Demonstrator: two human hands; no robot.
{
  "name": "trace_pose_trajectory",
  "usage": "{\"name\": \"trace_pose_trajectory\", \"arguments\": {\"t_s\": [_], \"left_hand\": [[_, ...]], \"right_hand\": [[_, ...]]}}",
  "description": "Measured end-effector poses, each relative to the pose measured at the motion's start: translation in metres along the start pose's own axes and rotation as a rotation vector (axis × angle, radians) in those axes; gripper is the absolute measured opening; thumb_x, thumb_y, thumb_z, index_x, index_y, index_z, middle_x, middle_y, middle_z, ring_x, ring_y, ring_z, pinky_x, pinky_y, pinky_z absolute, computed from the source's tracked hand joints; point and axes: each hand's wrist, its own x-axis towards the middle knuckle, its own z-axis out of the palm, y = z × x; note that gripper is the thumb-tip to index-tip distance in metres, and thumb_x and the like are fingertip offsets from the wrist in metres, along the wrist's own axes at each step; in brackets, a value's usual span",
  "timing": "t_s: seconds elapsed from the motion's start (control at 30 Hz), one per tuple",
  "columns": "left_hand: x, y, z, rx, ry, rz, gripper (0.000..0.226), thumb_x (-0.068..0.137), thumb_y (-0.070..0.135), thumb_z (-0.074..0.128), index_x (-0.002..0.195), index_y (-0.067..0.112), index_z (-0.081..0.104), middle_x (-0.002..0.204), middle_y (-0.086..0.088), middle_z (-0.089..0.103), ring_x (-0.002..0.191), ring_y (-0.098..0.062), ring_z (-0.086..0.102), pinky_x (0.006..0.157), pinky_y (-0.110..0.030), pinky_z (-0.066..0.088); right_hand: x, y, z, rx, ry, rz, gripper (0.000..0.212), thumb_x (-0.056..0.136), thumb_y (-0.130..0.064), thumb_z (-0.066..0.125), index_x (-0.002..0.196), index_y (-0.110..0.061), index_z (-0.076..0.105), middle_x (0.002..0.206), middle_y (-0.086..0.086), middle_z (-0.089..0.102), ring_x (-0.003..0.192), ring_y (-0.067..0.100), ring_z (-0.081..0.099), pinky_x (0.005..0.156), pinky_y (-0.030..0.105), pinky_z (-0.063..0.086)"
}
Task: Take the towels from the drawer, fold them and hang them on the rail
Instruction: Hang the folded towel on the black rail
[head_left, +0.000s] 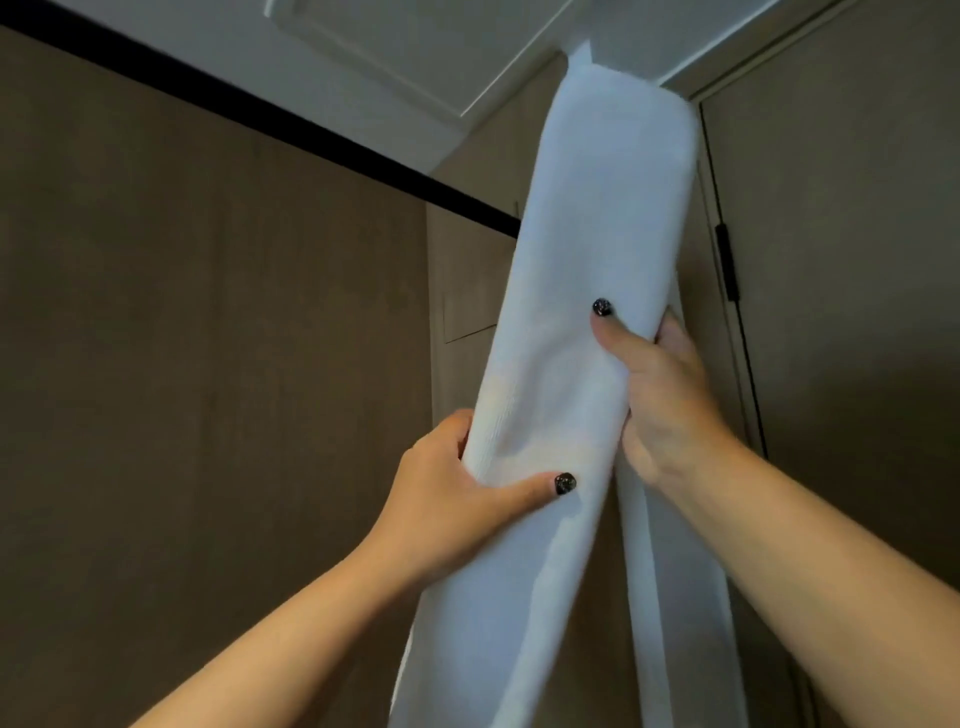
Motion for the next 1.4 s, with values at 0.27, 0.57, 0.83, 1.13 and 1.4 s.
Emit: {"name": "trace_pose_trajectory", "arguments": {"t_s": [0.27, 0.57, 0.83, 1.13, 1.4], "left_hand": [[0.044, -0.047, 0.045, -0.407, -0.114, -0.096, 0.033, 0.079, 0.027, 0.082, 0.109, 0.018, 0.070, 0.106, -0.003, 0.076, 0.098, -0.023, 0.073, 0.077, -0.032, 0.060], [0.139, -0.038, 0.043, -0.169, 0.174, 0.069, 0.036, 0.082, 0.044, 0.065, 0.108, 0.020, 0.068, 0.100, -0.002, 0.076, 0.091, -0.021, 0.073, 0.075, -0.036, 0.060], [0.228, -0.007, 0.014, 0.066, 0.379, 0.155, 0.028, 0.090, 0.045, 0.068, 0.100, 0.019, 0.068, 0.095, -0.003, 0.075, 0.085, -0.020, 0.074, 0.077, -0.041, 0.061], [0.291, 0.017, -0.012, 0.177, 0.422, 0.273, 0.047, 0.076, 0.056, 0.068, 0.096, 0.013, 0.073, 0.096, -0.005, 0.075, 0.089, -0.022, 0.072, 0.085, -0.044, 0.059], [0.293, -0.004, -0.012, 0.172, 0.429, 0.418, 0.041, 0.079, 0.059, 0.071, 0.099, 0.024, 0.070, 0.095, 0.009, 0.073, 0.088, -0.010, 0.070, 0.078, -0.034, 0.059]], "right_hand": [[0.101, 0.022, -0.009, -0.052, -0.110, -0.069, 0.027, 0.092, -0.010, 0.065, 0.119, -0.011, 0.063, 0.111, 0.006, 0.073, 0.100, 0.023, 0.070, 0.087, 0.040, 0.057], [0.221, 0.043, 0.020, -0.010, -0.231, -0.165, 0.027, 0.090, -0.019, 0.070, 0.114, -0.009, 0.064, 0.110, 0.007, 0.072, 0.103, 0.026, 0.068, 0.096, 0.048, 0.053], [0.309, 0.021, 0.071, -0.264, -0.063, -0.490, 0.055, 0.087, -0.036, 0.065, 0.135, -0.016, 0.046, 0.130, 0.002, 0.060, 0.107, 0.020, 0.062, 0.092, 0.034, 0.052], [0.330, 0.030, 0.105, -1.062, -0.161, -0.853, 0.054, 0.102, -0.045, 0.024, 0.154, -0.032, 0.023, 0.165, -0.003, 0.005, 0.150, 0.023, 0.003, 0.121, 0.048, 0.008], [0.333, 0.030, 0.113, -0.939, -0.652, -0.308, 0.047, 0.087, -0.063, 0.043, 0.075, -0.027, 0.070, 0.085, 0.006, 0.069, 0.083, 0.027, 0.062, 0.080, 0.040, 0.048]]}}
